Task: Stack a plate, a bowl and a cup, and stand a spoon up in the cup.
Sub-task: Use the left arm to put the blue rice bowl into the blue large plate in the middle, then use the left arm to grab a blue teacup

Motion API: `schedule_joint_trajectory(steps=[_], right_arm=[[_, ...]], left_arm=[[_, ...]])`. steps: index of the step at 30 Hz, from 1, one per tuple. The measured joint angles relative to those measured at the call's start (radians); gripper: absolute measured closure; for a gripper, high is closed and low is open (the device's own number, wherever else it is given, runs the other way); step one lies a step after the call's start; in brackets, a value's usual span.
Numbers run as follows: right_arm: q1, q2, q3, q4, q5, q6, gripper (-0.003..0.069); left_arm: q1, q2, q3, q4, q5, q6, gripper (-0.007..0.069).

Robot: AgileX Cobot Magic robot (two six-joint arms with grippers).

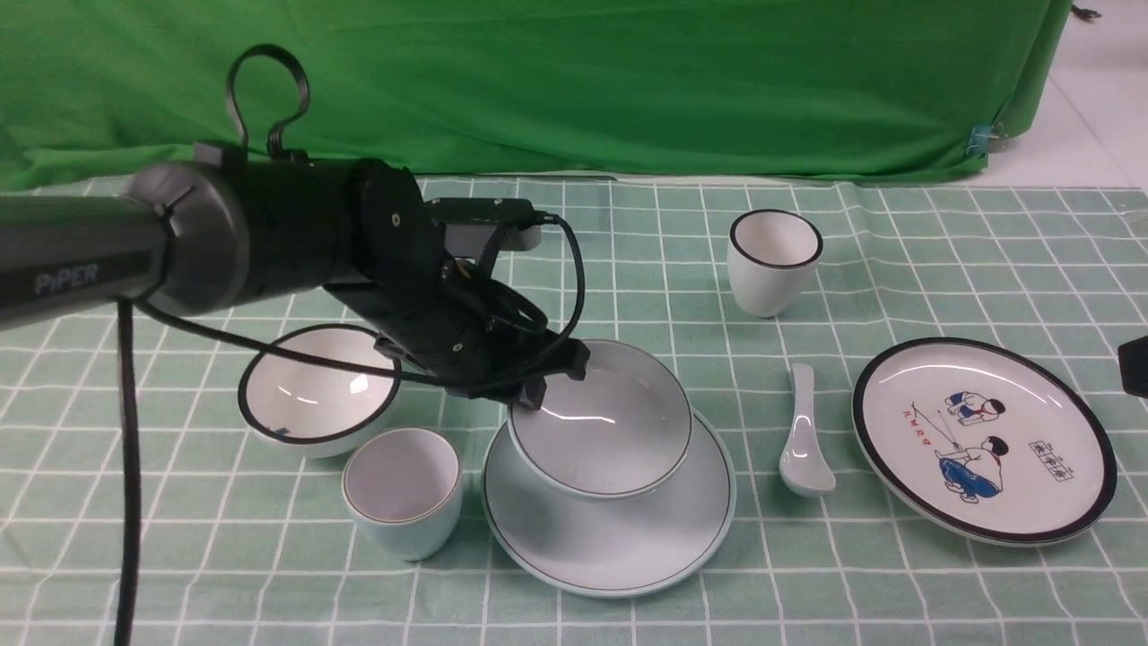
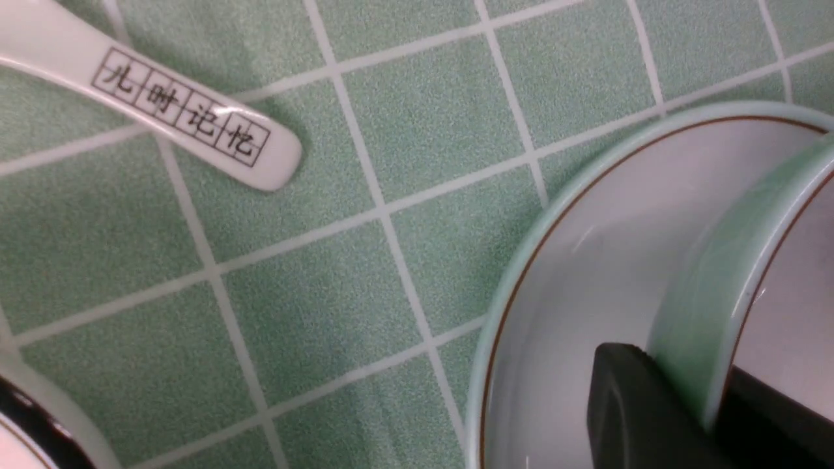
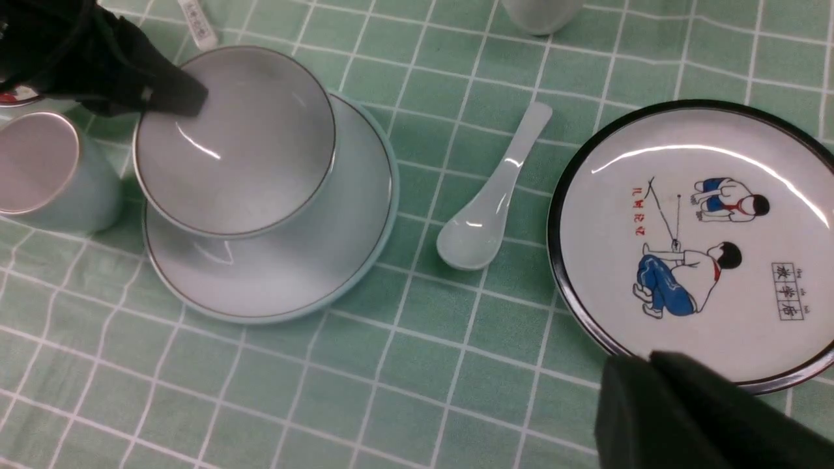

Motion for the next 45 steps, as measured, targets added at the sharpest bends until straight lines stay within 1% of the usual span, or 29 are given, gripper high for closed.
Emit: schedule_joint_trajectory(steps=[5,11,14,16,17,18,19,20,21,23,24,25,27,29,31,32,34,35,36,38,40,41,42,43,44,45], right_arm=[[0.000,0.000,0.000,0.000,0.000,0.000,0.0594],[0.000,0.000,0.000,0.000,0.000,0.000,0.0592],[0.000,0.000,0.000,0.000,0.000,0.000,0.0589],[0.000,0.000,0.000,0.000,0.000,0.000,0.0589],[0.000,0.000,0.000,0.000,0.000,0.000,0.0589],[0.000,0.000,0.000,0.000,0.000,0.000,0.0589],[0.000,0.000,0.000,0.000,0.000,0.000,0.0589],[0.000,0.000,0.000,0.000,0.000,0.000,0.0589],[0.000,0.000,0.000,0.000,0.000,0.000,0.0589],[0.000,0.000,0.000,0.000,0.000,0.000,0.0585],[0.000,0.000,0.000,0.000,0.000,0.000,0.0584],[0.000,0.000,0.000,0.000,0.000,0.000,0.0583],[0.000,0.000,0.000,0.000,0.000,0.000,0.0583],[0.000,0.000,0.000,0.000,0.000,0.000,0.0583],[0.000,0.000,0.000,0.000,0.000,0.000,0.0583],[0.000,0.000,0.000,0.000,0.000,0.000,0.0582],[0.000,0.000,0.000,0.000,0.000,0.000,0.0582],[0.000,0.000,0.000,0.000,0.000,0.000,0.0581],[0.000,0.000,0.000,0.000,0.000,0.000,0.0579],[0.000,0.000,0.000,0.000,0.000,0.000,0.0575],[0.000,0.000,0.000,0.000,0.000,0.000,0.0572],[0.000,0.000,0.000,0.000,0.000,0.000,0.0571],[0.000,0.000,0.000,0.000,0.000,0.000,0.0570],[0.000,0.000,0.000,0.000,0.000,0.000,0.0570],[0.000,0.000,0.000,0.001,0.000,0.000,0.0568],[0.000,0.000,0.000,0.001,0.000,0.000,0.0568]], left_arm=[[0.000,0.038,0.000,-0.071,0.011,0.007,0.0598],[0.000,0.059,0.001,-0.096,0.041,0.031,0.0596],[0.000,0.059,0.001,-0.097,0.042,0.052,0.0582],[0.000,0.059,0.001,-0.098,0.043,0.065,0.0545],[0.000,0.057,-0.001,-0.098,0.046,0.068,0.0496],[0.000,0.057,-0.003,-0.098,0.048,0.068,0.0488],[0.000,0.047,-0.014,-0.094,0.071,0.068,0.0412],[0.000,0.044,-0.019,-0.090,0.078,0.068,0.0394],[0.000,0.030,-0.036,-0.076,0.103,0.068,0.0339],[0.000,-0.011,-0.084,-0.022,0.177,0.038,0.0241],[0.000,-0.038,-0.109,0.033,0.228,0.008,0.0211],[0.000,-0.070,-0.126,0.097,0.283,-0.039,0.0204],[0.000,-0.121,-0.129,0.237,0.362,-0.116,0.0227],[0.005,-0.179,-0.107,0.351,0.433,-0.171,0.0293],[0.020,-0.234,-0.067,0.408,0.471,-0.218,0.0374],[0.034,-0.265,-0.029,0.420,0.484,-0.236,0.0437],[0.064,-0.322,0.028,0.410,0.477,-0.263,0.0531],[0.088,-0.361,0.082,0.376,0.452,-0.265,0.0573],[0.097,-0.381,0.115,0.347,0.421,-0.250,0.0591],[0.102,-0.396,0.156,0.297,0.361,-0.209,0.0593],[0.102,-0.391,0.163,0.282,0.335,-0.195,0.0571],[0.102,-0.381,0.168,0.289,0.315,-0.190,0.0524],[0.102,-0.373,0.169,0.298,0.310,-0.190,0.0495],[0.102,-0.371,0.169,0.300,0.310,-0.190,0.0487],[0.103,-0.350,0.170,0.311,0.304,-0.194,0.0419],[0.103,-0.339,0.170,0.317,0.298,-0.199,0.0374]])
